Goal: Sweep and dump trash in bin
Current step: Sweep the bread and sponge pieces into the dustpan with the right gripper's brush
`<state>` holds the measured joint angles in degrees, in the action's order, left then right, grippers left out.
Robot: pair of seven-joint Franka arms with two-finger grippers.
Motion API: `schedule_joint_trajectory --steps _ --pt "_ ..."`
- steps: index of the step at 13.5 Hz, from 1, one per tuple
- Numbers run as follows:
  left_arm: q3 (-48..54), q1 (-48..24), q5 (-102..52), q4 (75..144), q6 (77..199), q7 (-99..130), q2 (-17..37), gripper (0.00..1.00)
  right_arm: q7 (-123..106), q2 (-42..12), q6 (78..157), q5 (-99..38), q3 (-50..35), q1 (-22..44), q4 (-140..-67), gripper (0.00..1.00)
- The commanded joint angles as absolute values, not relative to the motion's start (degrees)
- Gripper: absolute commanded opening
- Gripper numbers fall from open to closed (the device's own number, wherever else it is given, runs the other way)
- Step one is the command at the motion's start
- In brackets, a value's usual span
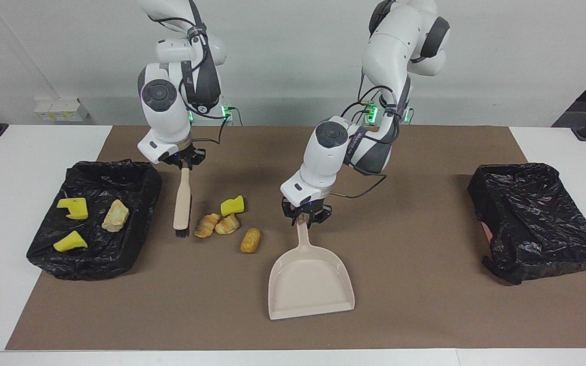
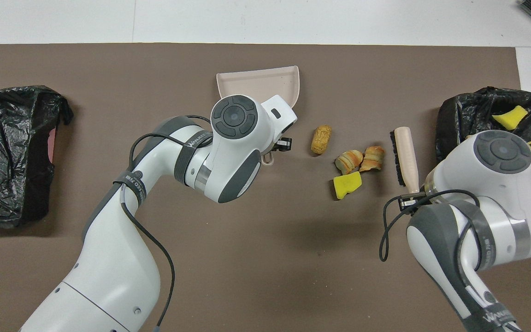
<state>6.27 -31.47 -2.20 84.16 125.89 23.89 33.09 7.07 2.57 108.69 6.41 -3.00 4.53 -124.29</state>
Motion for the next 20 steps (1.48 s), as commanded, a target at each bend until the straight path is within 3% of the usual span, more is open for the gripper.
schedule_joint_trajectory --steps 1,5,11,17,20 --pt "5.89 -31.12 -1.23 83.41 119.73 24.44 31.65 0.0 7.64 2.64 115.3 7.29 -3.34 3.87 -129.46 0.0" --pt "5.89 -27.6 -1.23 86.47 116.29 14.12 25.51 0.0 7.82 1.93 116.28 7.29 -3.34 4.22 -129.38 0.0" --pt "5.8 -22.68 -1.05 100.17 116.19 -20.49 16.62 0.0 11.77 -2.02 118.12 6.15 -3.6 6.68 -128.5 0.0" --pt "5.89 -18.98 3.83 106.95 116.8 -48.73 13.54 0.0 12.92 -2.99 117.95 -0.08 -3.69 12.03 -126.92 0.0" --pt "5.89 -18.9 5.89 117.39 126.8 -55.02 9.15 0.0 14.76 -3.69 117.17 -2.63 -3.6 14.32 -125.08 0.0"
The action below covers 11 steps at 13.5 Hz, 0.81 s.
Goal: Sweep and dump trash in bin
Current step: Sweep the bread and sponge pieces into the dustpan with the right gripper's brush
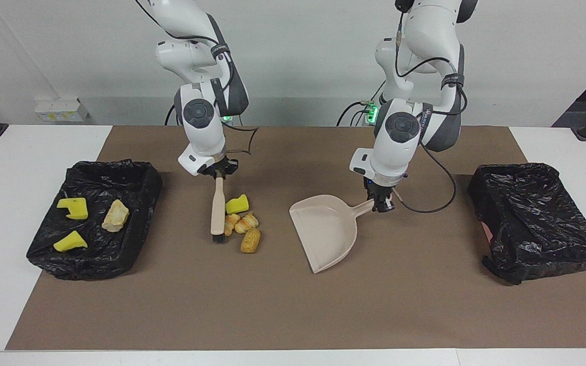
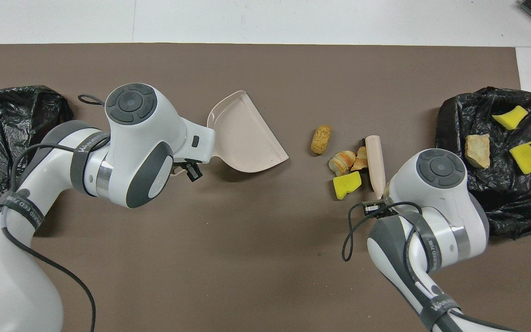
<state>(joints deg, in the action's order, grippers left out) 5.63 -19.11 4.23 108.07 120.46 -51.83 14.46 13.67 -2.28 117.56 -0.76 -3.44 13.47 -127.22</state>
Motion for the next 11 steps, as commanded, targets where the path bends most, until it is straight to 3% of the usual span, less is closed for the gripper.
schedule_joint_trajectory --steps 1,6,11 --pt "5.89 -18.81 5.89 119.42 127.96 -54.93 8.27 0.0 14.77 -4.39 115.51 -2.64 -3.6 14.24 -123.68 0.0" --pt "5.89 -19.6 5.8 119.54 128.86 -50.99 8.09 0.0 13.02 -3.6 108.64 -1.41 -3.08 10.9 -119.27 0.0" --pt "5.89 -19.51 6.59 114.09 120.77 -50.36 9.05 0.0 12.66 -3.69 108.89 -0.26 -3.08 10.46 -119.26 0.0"
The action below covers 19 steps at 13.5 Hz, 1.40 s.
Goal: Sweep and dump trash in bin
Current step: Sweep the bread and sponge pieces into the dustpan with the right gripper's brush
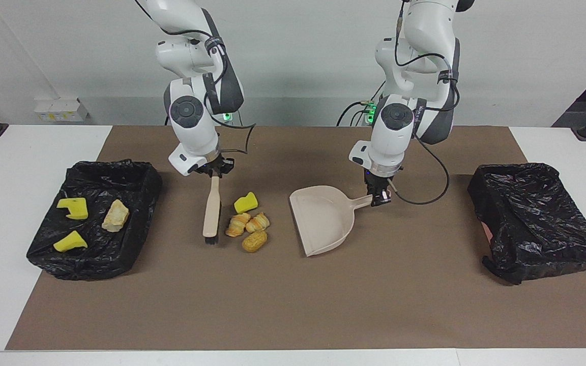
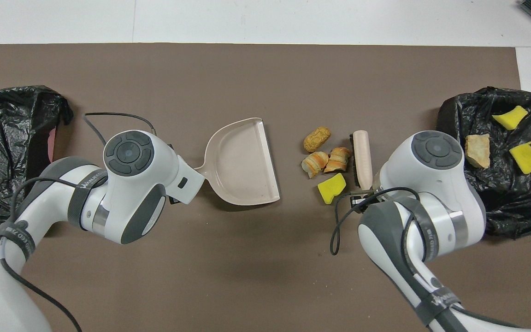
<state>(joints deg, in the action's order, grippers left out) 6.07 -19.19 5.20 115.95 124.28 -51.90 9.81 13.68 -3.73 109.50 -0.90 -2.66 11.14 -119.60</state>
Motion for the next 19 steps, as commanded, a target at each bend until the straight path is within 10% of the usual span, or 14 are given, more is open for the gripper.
schedule_joint_trajectory --steps 1,19 --pt "5.89 -19.51 6.59 113.82 120.59 -50.36 9.05 0.0 12.66 -3.6 109.24 -0.26 -3.08 10.46 -119.53 0.0" --pt "6.33 -20.92 6.5 115.66 119.27 -40.43 8.53 0.0 22.93 -17.65 117.51 -8.6 -3.69 25.65 -109.0 0.0"
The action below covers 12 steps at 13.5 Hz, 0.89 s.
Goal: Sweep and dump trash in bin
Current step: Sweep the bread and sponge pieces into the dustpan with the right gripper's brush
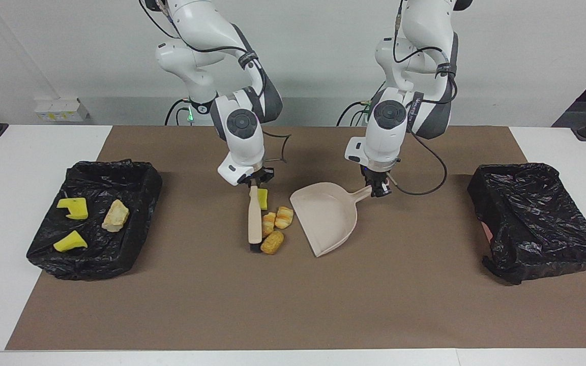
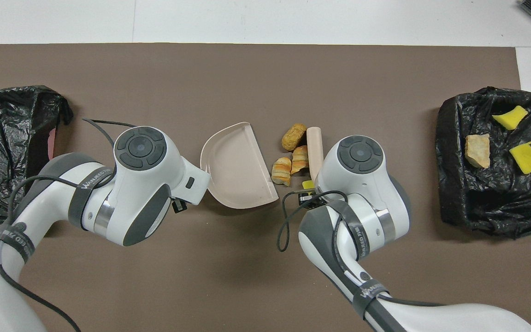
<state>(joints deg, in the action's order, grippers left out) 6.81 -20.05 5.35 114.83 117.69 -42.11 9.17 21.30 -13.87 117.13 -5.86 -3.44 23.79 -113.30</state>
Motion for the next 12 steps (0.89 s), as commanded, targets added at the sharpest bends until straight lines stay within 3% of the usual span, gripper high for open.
schedule_joint_trajectory --steps 1,8,12 --pt "6.33 -21.0 6.5 115.49 119.35 -40.43 8.61 0.0 23.64 -18.8 117.07 -9.4 -3.69 26.71 -106.72 0.0" --pt "6.33 -20.92 6.5 115.49 121.37 -40.43 8.88 0.0 17.51 -18.64 116.55 -14.5 -3.95 32.34 -104.77 0.0" --pt "6.33 -20.92 6.5 115.75 121.55 -40.43 8.79 0.0 14.15 -13.73 107.96 -13.54 -3.34 28.41 -104.77 0.0"
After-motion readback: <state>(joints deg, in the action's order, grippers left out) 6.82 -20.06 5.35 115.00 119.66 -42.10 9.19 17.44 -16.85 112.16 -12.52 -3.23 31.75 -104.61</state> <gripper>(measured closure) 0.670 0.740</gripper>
